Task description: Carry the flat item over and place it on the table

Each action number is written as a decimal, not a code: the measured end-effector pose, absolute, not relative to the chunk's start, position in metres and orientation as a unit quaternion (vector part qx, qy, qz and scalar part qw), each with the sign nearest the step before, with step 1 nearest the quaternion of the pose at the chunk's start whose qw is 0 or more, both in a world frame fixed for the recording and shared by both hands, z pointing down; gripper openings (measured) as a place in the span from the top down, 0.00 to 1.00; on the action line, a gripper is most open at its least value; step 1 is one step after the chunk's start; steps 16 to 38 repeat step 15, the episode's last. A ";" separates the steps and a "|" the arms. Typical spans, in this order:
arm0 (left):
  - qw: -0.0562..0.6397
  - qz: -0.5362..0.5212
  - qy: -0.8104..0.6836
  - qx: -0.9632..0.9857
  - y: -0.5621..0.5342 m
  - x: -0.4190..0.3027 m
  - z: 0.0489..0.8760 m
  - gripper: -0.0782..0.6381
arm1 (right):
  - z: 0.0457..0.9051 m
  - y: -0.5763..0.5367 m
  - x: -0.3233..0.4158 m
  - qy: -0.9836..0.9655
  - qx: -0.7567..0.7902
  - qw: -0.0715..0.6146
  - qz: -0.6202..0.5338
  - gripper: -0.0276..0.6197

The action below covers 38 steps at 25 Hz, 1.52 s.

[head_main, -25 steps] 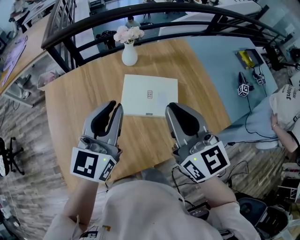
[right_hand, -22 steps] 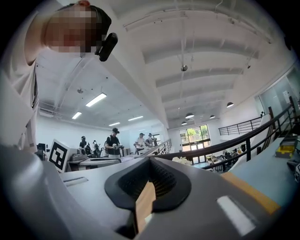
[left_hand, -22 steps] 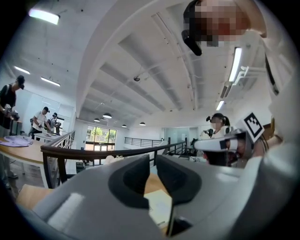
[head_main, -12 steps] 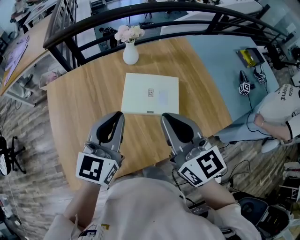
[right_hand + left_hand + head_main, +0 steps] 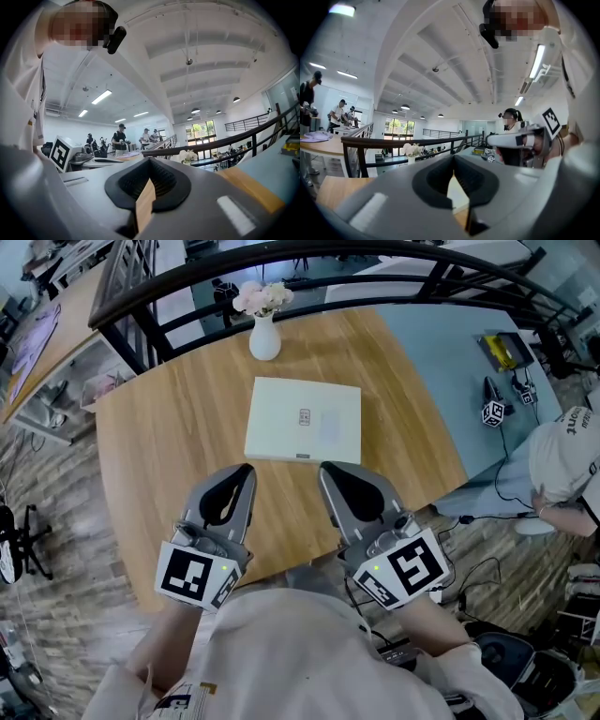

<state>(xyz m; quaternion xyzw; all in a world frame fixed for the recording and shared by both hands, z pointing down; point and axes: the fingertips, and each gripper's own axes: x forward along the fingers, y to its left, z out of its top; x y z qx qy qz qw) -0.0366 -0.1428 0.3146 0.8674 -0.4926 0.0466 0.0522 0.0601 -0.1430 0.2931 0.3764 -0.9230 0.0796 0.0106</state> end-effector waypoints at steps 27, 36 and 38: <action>0.055 0.051 -0.489 0.869 -0.145 -0.042 0.313 0.89 | 0.296 -0.147 0.051 -0.924 0.375 0.021 0.067 0.96; 0.055 0.051 -0.489 0.869 -0.145 -0.042 0.313 0.89 | 0.296 -0.147 0.051 -0.924 0.375 0.021 0.067 0.96; 0.055 0.051 -0.489 0.869 -0.145 -0.042 0.313 0.89 | 0.296 -0.147 0.051 -0.924 0.375 0.021 0.067 0.96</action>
